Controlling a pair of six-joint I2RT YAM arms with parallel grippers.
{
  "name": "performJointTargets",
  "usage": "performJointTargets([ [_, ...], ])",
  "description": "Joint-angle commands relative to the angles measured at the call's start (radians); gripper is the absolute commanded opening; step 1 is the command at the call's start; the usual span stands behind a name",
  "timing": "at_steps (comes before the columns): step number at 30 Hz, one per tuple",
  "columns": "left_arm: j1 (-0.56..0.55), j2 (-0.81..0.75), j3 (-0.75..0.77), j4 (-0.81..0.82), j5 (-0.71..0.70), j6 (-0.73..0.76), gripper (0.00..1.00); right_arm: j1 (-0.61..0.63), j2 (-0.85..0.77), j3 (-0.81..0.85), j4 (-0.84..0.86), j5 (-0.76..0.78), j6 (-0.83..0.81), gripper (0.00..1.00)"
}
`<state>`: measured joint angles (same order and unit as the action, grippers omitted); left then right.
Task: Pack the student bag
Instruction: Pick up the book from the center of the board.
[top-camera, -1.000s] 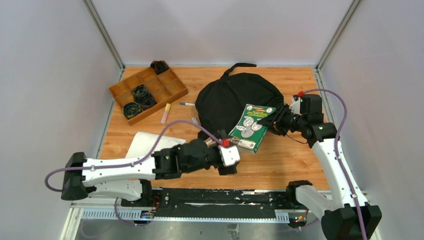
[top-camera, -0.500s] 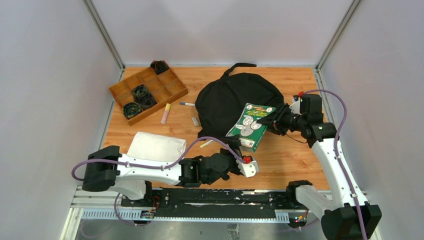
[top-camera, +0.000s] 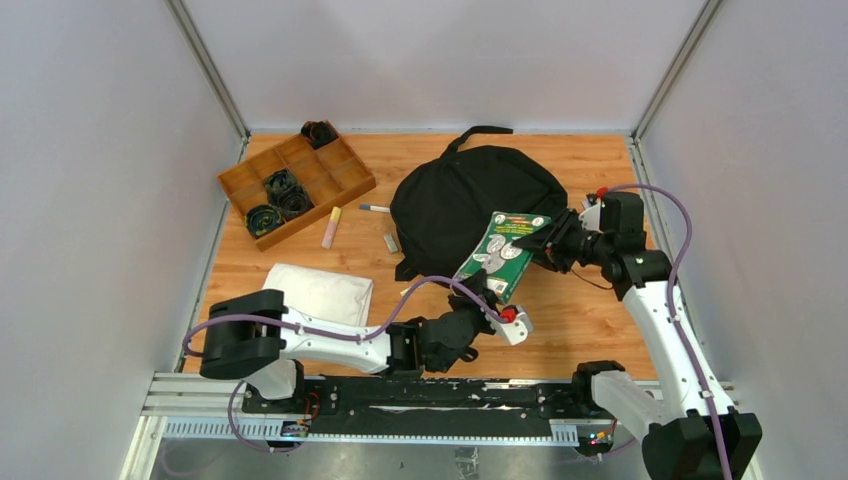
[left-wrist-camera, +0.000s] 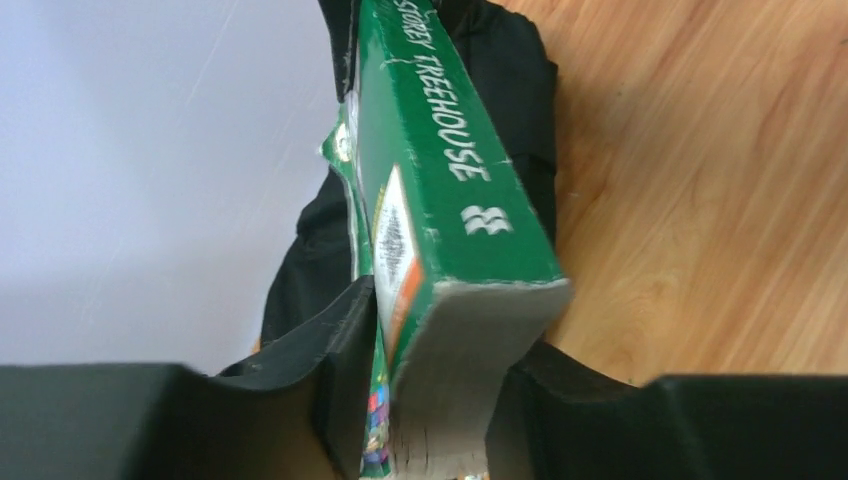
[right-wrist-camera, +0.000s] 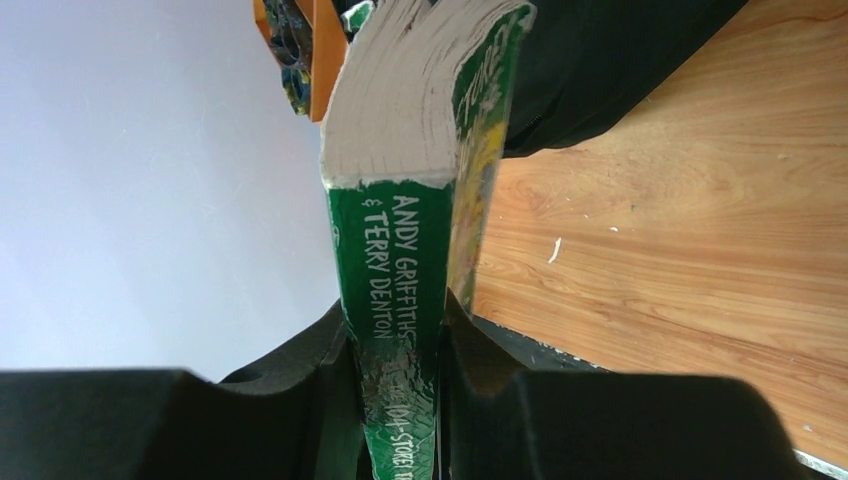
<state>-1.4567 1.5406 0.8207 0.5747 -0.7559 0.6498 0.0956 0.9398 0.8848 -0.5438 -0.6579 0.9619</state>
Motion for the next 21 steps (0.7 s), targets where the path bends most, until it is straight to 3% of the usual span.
performJointTargets([
  [1, -0.005, 0.042, 0.019, 0.175, -0.126, 0.046, 0.27, -0.008, -0.038, -0.007, 0.056, -0.060, 0.037, 0.00],
  [3, -0.002, 0.033, 0.026, 0.176, -0.154, 0.027, 0.02, -0.009, -0.045, -0.011, 0.066, -0.060, 0.032, 0.05],
  [6, 0.032, -0.051, 0.076, -0.042, -0.121, -0.117, 0.00, -0.013, -0.052, 0.012, 0.065, -0.050, -0.003, 0.53],
  [10, 0.133, -0.214, 0.136, -0.371, 0.038, -0.413, 0.00, -0.033, -0.055, 0.107, 0.008, -0.001, -0.115, 0.81],
  [14, 0.265, -0.371, 0.217, -0.678, 0.192, -0.620, 0.00, -0.034, -0.038, 0.245, -0.110, 0.151, -0.270, 0.84],
  [17, 0.415, -0.468, 0.261, -0.830, 0.339, -0.784, 0.00, -0.028, -0.023, 0.293, -0.091, 0.220, -0.377, 0.84],
  [21, 0.758, -0.514, 0.314, -0.977, 0.755, -1.066, 0.00, 0.117, 0.022, 0.302, -0.003, 0.356, -0.498, 0.80],
])
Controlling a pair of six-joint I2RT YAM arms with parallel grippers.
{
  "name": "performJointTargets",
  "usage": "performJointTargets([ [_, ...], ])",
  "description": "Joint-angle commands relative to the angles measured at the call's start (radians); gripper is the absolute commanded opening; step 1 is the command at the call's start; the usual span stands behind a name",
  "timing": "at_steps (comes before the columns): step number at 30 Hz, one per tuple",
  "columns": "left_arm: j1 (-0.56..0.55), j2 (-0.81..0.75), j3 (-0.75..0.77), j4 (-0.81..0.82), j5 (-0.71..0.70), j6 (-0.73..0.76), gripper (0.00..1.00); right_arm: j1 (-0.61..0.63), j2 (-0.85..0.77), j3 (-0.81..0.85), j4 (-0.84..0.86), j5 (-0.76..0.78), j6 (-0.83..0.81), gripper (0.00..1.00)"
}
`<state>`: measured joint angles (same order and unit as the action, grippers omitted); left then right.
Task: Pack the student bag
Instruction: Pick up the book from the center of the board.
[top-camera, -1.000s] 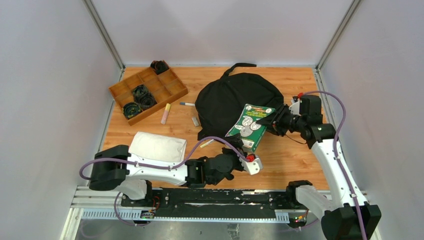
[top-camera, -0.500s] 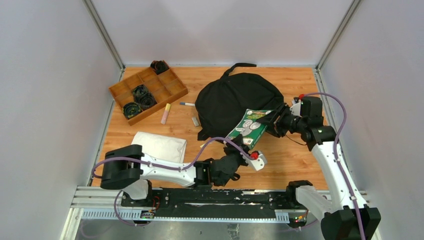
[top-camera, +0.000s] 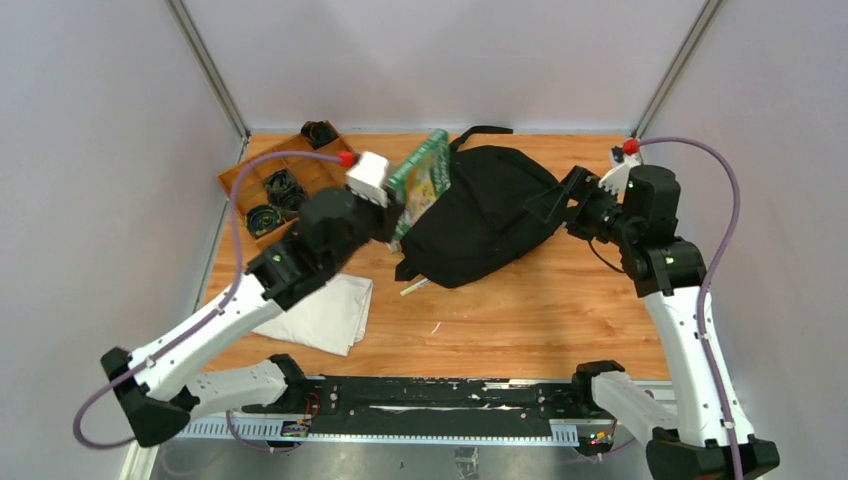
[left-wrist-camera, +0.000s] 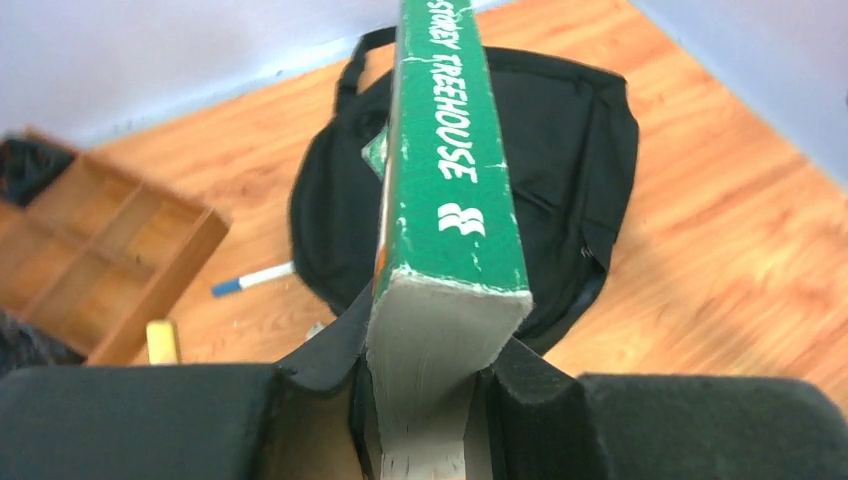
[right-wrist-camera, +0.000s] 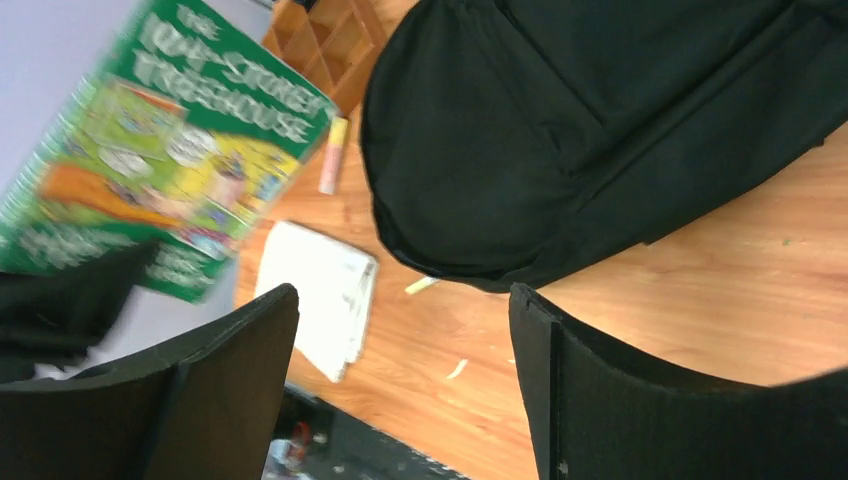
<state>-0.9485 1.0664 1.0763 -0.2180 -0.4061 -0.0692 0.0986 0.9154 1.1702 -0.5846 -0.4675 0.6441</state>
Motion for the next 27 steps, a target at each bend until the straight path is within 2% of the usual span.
performJointTargets([
  [1, 0.327, -0.039, 0.060, -0.191, 0.512, -0.395, 0.00, 0.174, 0.086, 0.034, 0.042, 0.213, -0.210, 0.79],
  [3, 0.431, -0.036, 0.057, -0.196, 0.628, -0.459, 0.00, 0.308, 0.193, 0.098, 0.025, 0.336, -0.281, 0.79],
  [6, 0.546, -0.041, 0.059, -0.222, 0.710, -0.521, 0.00, 0.466, 0.381, 0.225, -0.002, 0.432, -0.384, 0.78],
  [8, 0.618, -0.056, 0.033, -0.212, 0.765, -0.573, 0.00, 0.533, 0.513, 0.283, 0.001, 0.452, -0.443, 0.76],
  [12, 0.768, -0.107, -0.085, -0.076, 0.916, -0.739, 0.00, 0.639, 0.719, 0.393, -0.001, 0.520, -0.511, 0.72],
  [14, 0.833, -0.124, -0.116, -0.073, 0.944, -0.781, 0.00, 0.672, 0.798, 0.439, -0.001, 0.529, -0.528, 0.71],
  [16, 0.885, -0.155, -0.139, -0.097, 0.930, -0.796, 0.00, 0.691, 0.861, 0.480, 0.002, 0.529, -0.533, 0.70],
  [22, 0.983, -0.261, -0.171, -0.207, 0.757, -0.835, 0.00, 0.702, 0.976, 0.554, 0.031, 0.485, -0.529, 0.68],
  [27, 0.987, -0.259, -0.131, -0.299, 0.677, -0.802, 0.00, 0.702, 1.076, 0.642, 0.022, 0.438, -0.512, 0.67],
])
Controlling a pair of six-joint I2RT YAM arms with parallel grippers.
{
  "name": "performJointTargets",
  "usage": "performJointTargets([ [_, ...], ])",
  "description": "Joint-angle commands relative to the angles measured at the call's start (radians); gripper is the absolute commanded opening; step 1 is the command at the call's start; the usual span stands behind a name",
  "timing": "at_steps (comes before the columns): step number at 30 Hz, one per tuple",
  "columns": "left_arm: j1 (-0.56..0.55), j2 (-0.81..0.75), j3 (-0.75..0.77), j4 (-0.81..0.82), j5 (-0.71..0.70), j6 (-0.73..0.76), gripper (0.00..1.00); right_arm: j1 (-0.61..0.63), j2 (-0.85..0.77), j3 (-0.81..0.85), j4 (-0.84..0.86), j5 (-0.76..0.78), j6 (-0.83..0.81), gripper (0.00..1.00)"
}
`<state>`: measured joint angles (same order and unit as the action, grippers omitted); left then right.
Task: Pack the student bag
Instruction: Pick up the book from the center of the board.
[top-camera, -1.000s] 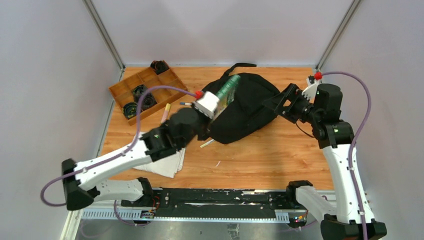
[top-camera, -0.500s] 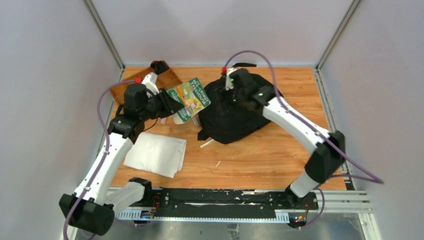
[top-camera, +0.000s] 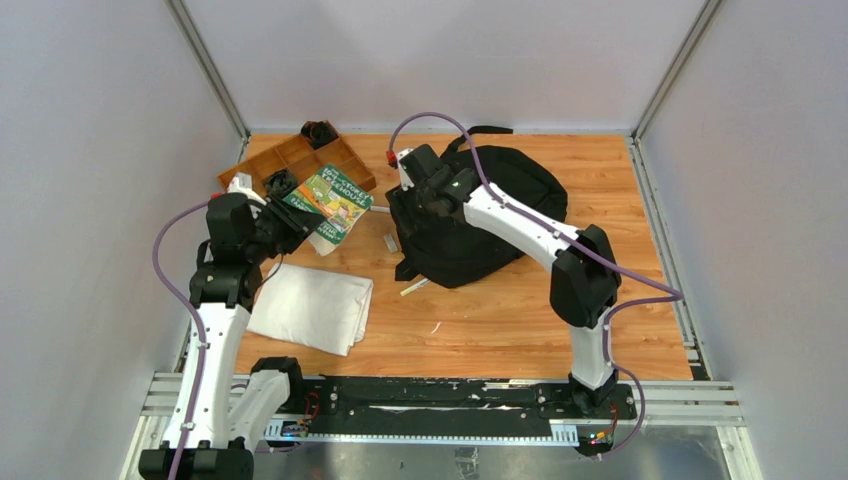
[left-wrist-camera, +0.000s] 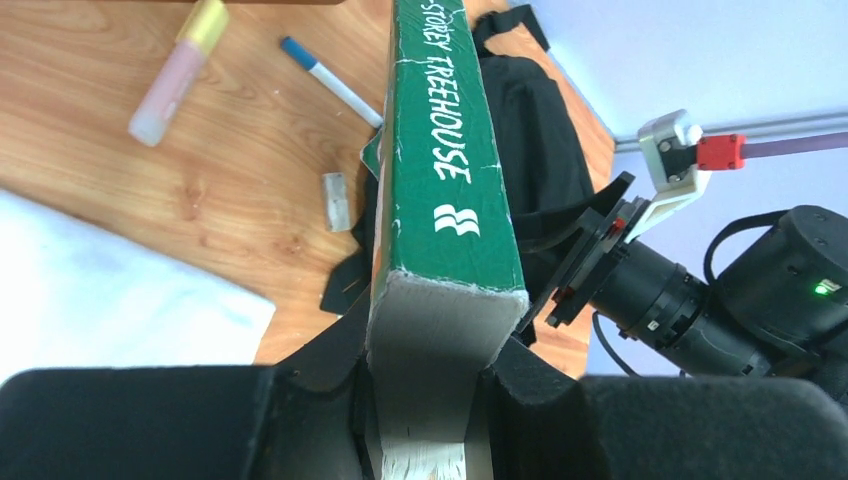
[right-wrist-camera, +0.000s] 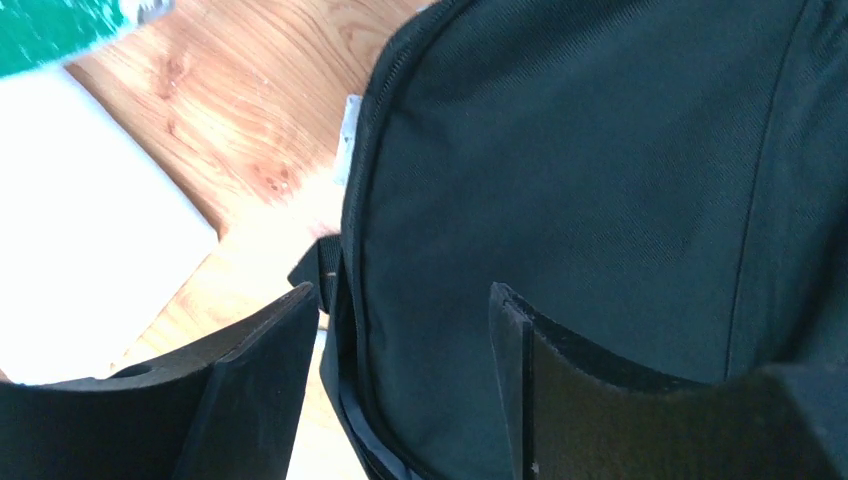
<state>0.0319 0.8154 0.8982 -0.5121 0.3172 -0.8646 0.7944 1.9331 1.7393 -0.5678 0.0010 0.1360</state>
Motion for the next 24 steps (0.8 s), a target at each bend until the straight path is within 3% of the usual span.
performJointTargets([
  [1, 0.006, -0.008, 0.049, -0.006, -0.048, -0.007, 0.00, 0.006, 0.074, 0.088, 0.001, -0.040, 0.001, 0.66],
  [7, 0.006, -0.014, 0.062, -0.024, -0.057, 0.018, 0.00, 0.006, 0.144, 0.125, 0.011, -0.048, 0.026, 0.59],
  [11, 0.006, -0.021, 0.056, -0.030, -0.053, 0.030, 0.00, 0.003, 0.165, 0.139, 0.009, -0.022, 0.040, 0.49],
  [16, 0.006, -0.030, 0.042, -0.029, -0.045, 0.038, 0.00, 0.000, 0.154, 0.132, 0.019, -0.019, 0.050, 0.21],
  [18, 0.006, -0.033, 0.037, -0.024, -0.039, 0.038, 0.00, 0.000, 0.155, 0.136, 0.015, -0.016, 0.052, 0.01],
  [24, 0.006, -0.022, 0.018, 0.001, 0.009, 0.046, 0.00, -0.001, 0.081, 0.111, 0.010, -0.002, 0.054, 0.00],
])
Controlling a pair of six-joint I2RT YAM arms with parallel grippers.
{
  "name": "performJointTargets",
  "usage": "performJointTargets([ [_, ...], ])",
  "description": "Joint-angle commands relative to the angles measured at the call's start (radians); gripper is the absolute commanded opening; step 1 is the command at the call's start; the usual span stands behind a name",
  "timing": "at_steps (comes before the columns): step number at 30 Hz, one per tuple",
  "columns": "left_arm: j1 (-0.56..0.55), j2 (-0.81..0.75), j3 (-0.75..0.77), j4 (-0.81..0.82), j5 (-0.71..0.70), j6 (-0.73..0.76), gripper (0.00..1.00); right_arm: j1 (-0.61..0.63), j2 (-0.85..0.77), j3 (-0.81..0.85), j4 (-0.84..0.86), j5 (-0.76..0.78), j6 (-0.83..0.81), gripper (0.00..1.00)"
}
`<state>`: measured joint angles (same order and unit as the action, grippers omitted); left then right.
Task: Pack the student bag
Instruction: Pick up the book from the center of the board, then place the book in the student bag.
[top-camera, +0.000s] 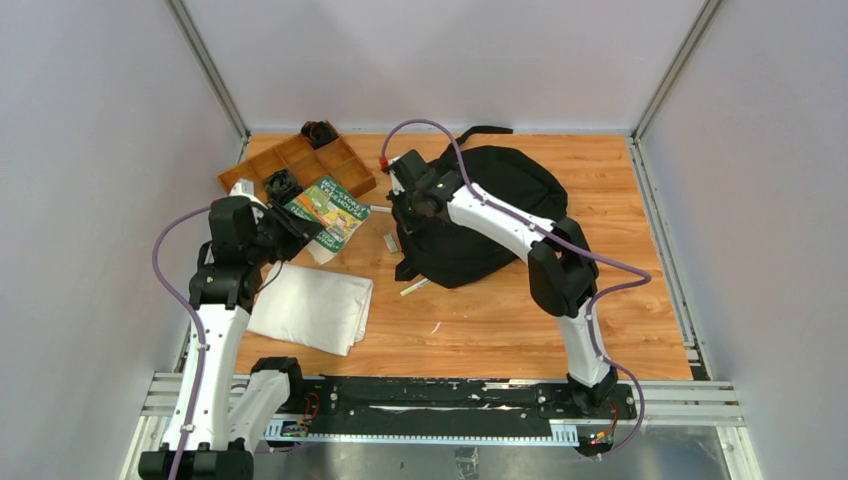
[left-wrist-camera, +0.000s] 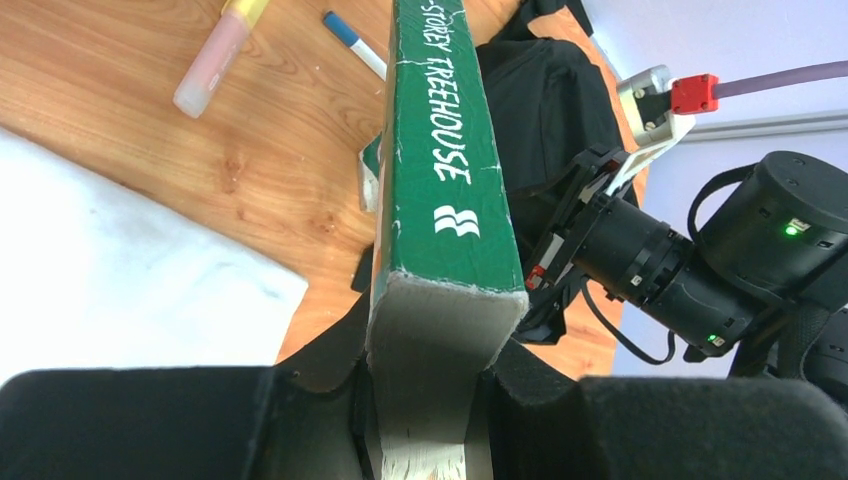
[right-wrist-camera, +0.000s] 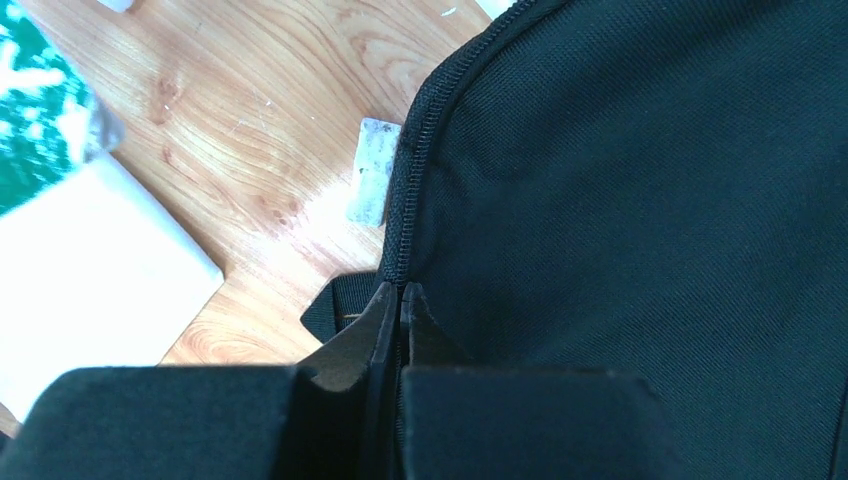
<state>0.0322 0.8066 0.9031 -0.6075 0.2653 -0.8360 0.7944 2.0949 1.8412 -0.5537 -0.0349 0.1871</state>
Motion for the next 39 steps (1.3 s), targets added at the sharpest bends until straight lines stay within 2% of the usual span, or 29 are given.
performJointTargets([
  [1, 0.006, -0.005, 0.008, 0.102, 0.079, 0.018, 0.00, -0.002, -0.109, 0.006, -0.006, 0.033, -0.001, 0.00],
  [6, 0.006, 0.024, -0.032, 0.201, 0.212, 0.000, 0.00, -0.033, -0.215, -0.008, -0.012, 0.072, -0.002, 0.00],
  [11, 0.006, 0.041, -0.027, 0.228, 0.249, -0.010, 0.00, -0.088, -0.303, -0.014, -0.020, 0.050, 0.012, 0.00],
  [16, -0.008, 0.087, -0.069, 0.394, 0.405, -0.125, 0.00, -0.157, -0.367, 0.006, -0.053, -0.026, 0.011, 0.00],
  [18, -0.053, 0.114, -0.094, 0.487, 0.425, -0.195, 0.00, -0.183, -0.387, 0.005, -0.057, -0.044, 0.015, 0.00],
  [21, -0.160, 0.172, -0.118, 0.600, 0.398, -0.278, 0.00, -0.210, -0.401, 0.001, -0.057, -0.048, 0.018, 0.00],
  [25, -0.276, 0.269, -0.079, 0.665, 0.315, -0.281, 0.00, -0.221, -0.419, -0.012, -0.061, -0.045, 0.022, 0.00],
  [33, -0.372, 0.457, -0.003, 0.732, 0.254, -0.294, 0.00, -0.221, -0.494, 0.019, -0.081, -0.062, -0.009, 0.00],
  [39, -0.431, 0.616, 0.052, 0.866, 0.262, -0.362, 0.00, -0.221, -0.525, 0.037, -0.089, -0.071, -0.029, 0.00],
])
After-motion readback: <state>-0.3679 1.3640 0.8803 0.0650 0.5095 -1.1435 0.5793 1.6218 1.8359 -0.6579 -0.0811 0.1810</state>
